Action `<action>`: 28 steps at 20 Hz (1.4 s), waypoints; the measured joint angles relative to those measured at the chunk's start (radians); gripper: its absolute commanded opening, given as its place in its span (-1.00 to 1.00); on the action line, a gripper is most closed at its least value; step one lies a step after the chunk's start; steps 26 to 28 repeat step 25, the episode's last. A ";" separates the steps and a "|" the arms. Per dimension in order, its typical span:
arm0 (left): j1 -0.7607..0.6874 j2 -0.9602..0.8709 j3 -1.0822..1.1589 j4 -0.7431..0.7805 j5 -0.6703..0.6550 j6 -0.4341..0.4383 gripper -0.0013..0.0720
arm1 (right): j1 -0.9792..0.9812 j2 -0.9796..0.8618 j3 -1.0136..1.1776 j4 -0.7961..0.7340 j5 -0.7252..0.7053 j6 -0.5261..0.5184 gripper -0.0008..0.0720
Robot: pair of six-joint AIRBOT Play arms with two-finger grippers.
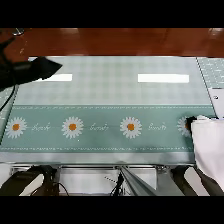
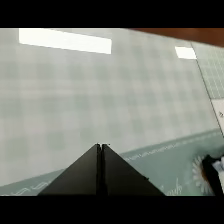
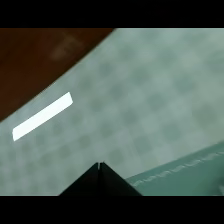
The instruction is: Fold the shirts.
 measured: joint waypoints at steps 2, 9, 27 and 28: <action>-0.106 -0.089 0.061 0.024 -0.013 0.014 -0.89 | 0.293 -0.054 -0.010 -0.156 -0.063 -0.019 -0.91; -0.240 -0.319 0.091 0.289 -0.076 -0.111 -0.89 | 0.776 -0.347 -0.118 -0.685 -0.164 0.168 -0.91; -0.217 -0.373 0.094 0.372 -0.111 -0.164 -0.89 | 0.797 -0.448 -0.132 -0.777 -0.118 0.267 -0.91; -0.217 -0.373 0.094 0.372 -0.111 -0.164 -0.89 | 0.797 -0.448 -0.132 -0.777 -0.118 0.267 -0.91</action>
